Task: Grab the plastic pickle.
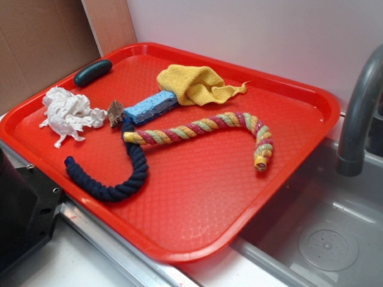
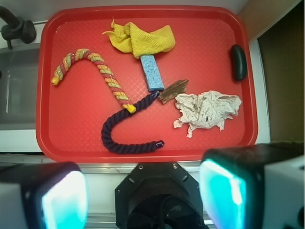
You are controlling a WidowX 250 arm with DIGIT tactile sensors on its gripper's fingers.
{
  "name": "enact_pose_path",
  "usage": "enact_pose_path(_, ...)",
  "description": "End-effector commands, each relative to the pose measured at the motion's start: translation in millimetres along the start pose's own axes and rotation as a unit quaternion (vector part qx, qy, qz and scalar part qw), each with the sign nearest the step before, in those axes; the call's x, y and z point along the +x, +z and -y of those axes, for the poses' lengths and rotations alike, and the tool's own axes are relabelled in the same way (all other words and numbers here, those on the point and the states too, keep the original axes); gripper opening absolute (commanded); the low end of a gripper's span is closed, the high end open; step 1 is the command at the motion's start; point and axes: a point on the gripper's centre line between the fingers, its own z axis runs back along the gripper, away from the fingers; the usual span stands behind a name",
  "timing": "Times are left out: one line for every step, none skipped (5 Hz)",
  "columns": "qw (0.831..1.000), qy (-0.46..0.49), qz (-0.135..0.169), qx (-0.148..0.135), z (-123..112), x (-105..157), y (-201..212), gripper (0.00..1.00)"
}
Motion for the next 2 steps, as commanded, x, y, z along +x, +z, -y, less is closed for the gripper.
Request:
enact_pose_path(1.000, 0.000, 0.000, 0.000, 0, 0, 0, 1.00)
enact_pose_path(1.000, -0.015, 0.008, 0.019, -37, 26, -43, 1.00)
